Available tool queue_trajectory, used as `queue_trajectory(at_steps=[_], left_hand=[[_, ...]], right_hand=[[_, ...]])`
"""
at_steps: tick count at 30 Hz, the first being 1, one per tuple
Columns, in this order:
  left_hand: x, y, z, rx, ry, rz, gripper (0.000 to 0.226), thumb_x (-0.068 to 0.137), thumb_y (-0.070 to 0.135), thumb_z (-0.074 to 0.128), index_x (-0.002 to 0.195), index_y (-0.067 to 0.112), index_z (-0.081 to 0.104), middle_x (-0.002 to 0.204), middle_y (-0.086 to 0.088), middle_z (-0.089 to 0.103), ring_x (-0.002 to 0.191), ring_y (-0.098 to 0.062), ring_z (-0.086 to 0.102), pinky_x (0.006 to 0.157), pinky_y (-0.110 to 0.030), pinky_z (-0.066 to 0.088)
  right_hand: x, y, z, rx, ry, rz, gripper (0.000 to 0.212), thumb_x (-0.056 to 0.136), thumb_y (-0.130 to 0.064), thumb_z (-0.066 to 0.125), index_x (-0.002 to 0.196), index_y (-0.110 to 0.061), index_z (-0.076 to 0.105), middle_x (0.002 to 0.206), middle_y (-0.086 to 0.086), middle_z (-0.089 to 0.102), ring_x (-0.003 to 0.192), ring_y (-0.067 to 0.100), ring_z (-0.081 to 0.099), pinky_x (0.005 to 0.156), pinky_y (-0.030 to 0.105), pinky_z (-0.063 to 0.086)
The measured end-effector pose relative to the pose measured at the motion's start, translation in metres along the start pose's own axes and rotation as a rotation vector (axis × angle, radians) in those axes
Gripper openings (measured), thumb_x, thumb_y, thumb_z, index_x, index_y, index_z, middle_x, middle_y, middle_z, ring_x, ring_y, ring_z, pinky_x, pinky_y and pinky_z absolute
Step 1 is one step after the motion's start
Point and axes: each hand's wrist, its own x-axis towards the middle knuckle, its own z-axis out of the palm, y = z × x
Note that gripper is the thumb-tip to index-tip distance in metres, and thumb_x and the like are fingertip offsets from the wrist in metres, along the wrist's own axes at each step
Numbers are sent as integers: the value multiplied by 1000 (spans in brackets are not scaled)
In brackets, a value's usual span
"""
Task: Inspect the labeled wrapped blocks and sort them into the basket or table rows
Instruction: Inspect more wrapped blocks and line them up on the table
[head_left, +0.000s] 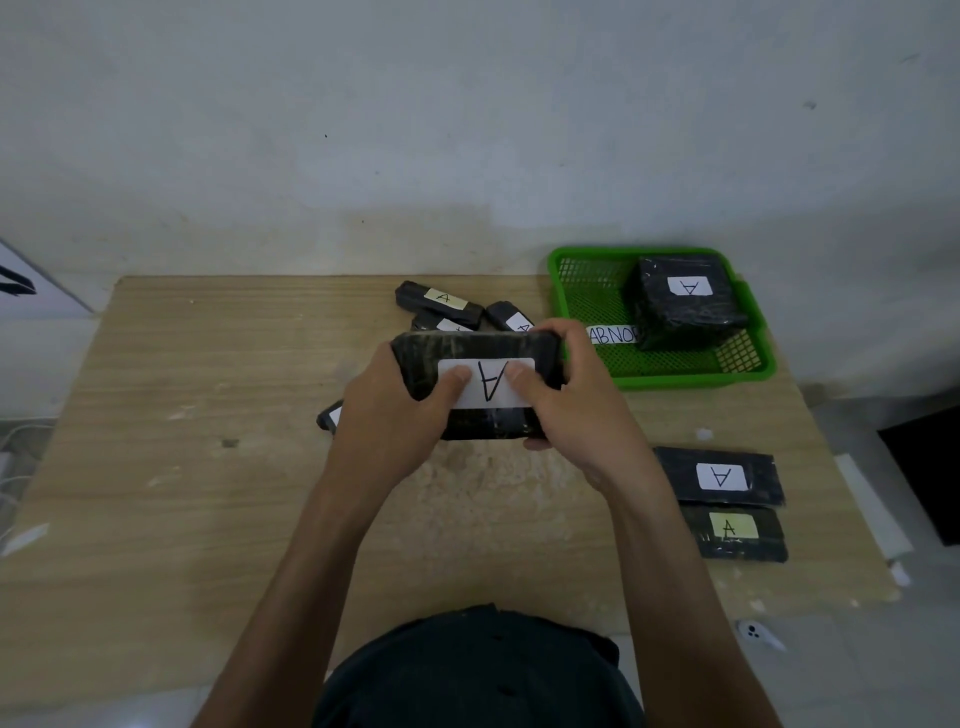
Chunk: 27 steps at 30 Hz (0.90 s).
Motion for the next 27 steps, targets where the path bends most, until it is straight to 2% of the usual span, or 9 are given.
queue_trajectory(at_steps=[2, 6, 10, 14, 18, 25, 27], left_hand=[[0, -1, 1, -31, 16, 1, 29, 88, 42, 58, 107, 21, 53, 87, 15, 54, 84, -8, 53, 60, -15, 37], [-1, -2, 3, -62, -1, 9, 24, 92, 40, 53, 105, 21, 53, 87, 16, 55, 79, 0, 51, 59, -15, 35], [0, -9, -2, -117, -177, -18, 27, 92, 35, 55, 114, 23, 46, 97, 16, 55, 92, -5, 54, 64, -15, 38], [3, -13, -8, -46, -296, 14, 39, 89, 24, 62, 121, 20, 41, 109, 7, 54, 101, -11, 52, 69, -16, 39], [7, -14, -12, -39, -362, 45, 49, 87, 20, 65, 128, 18, 39, 118, 2, 56, 109, -15, 53, 87, -31, 47], [7, -12, -4, -117, -304, 77, 46, 86, 10, 65, 120, 23, 39, 107, 14, 54, 107, -12, 53, 77, -17, 43], [6, -13, -2, -139, -285, 70, 45, 85, 8, 66, 119, 23, 40, 108, 10, 56, 107, -13, 54, 76, -17, 43]], right_hand=[[2, 0, -1, 58, -2, 19, 18, 94, -25, 55, 93, -42, 48, 110, 5, 60, 85, 24, 67, 49, 30, 55], [3, 2, -5, 112, -38, 35, 22, 94, -20, 56, 92, -41, 51, 113, 6, 61, 88, 27, 66, 48, 29, 54], [2, 0, -19, 135, -194, 11, 45, 86, 2, 63, 101, -38, 50, 101, 4, 65, 79, 21, 66, 53, 31, 57], [4, 2, -22, 86, -195, -9, 49, 84, 5, 65, 99, -38, 50, 97, 4, 64, 85, 28, 68, 58, 36, 60], [5, 2, -26, 94, -252, -29, 57, 82, 10, 65, 105, -40, 49, 105, 6, 67, 89, 29, 69, 62, 38, 60], [6, 5, -26, 39, -213, -79, 66, 76, 11, 68, 107, -42, 44, 108, 1, 63, 91, 24, 68, 62, 39, 61], [6, 6, -27, 21, -209, -94, 66, 74, 10, 70, 105, -42, 44, 108, 0, 62, 92, 23, 68, 62, 39, 61]])
